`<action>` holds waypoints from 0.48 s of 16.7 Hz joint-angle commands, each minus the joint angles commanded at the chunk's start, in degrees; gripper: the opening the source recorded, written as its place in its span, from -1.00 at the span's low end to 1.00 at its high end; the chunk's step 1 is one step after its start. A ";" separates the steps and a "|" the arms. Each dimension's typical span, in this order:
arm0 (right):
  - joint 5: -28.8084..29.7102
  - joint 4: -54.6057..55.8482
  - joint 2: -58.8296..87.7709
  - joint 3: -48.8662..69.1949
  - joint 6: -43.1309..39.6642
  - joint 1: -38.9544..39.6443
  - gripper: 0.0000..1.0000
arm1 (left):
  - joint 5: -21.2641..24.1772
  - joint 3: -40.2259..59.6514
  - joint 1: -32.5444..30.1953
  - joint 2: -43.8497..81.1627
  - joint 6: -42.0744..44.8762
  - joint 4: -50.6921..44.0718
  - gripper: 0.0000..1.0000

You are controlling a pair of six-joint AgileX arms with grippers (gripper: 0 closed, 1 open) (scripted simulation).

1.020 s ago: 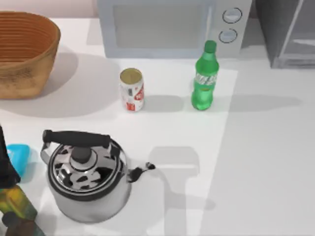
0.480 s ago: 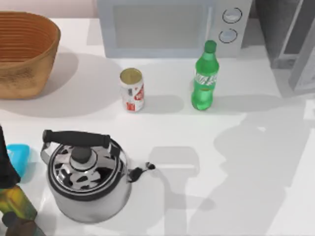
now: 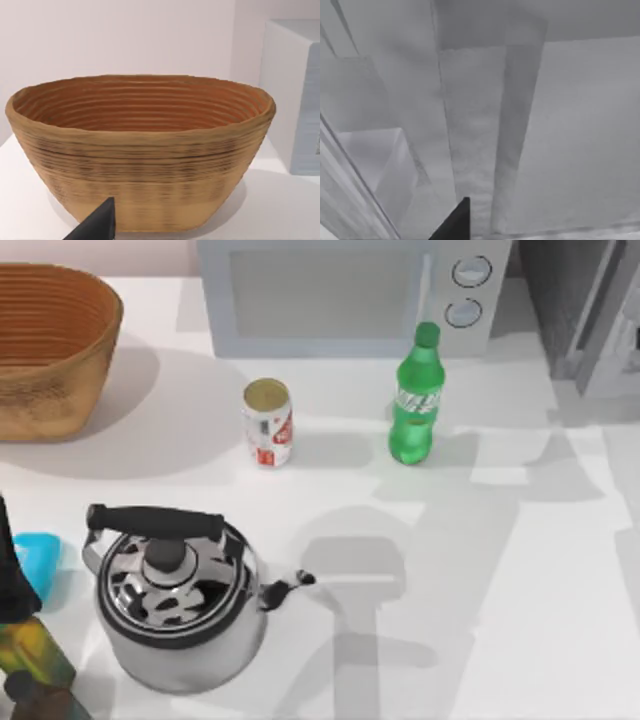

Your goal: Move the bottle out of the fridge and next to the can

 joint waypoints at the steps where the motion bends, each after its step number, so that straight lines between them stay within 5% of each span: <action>1: 0.00 0.00 0.00 0.00 0.00 0.00 1.00 | 0.00 0.00 0.00 0.00 0.00 0.00 1.00; 8: 0.42 -2.08 8.75 9.62 -0.23 -0.86 1.00 | 0.00 0.00 0.00 0.00 0.00 0.00 1.00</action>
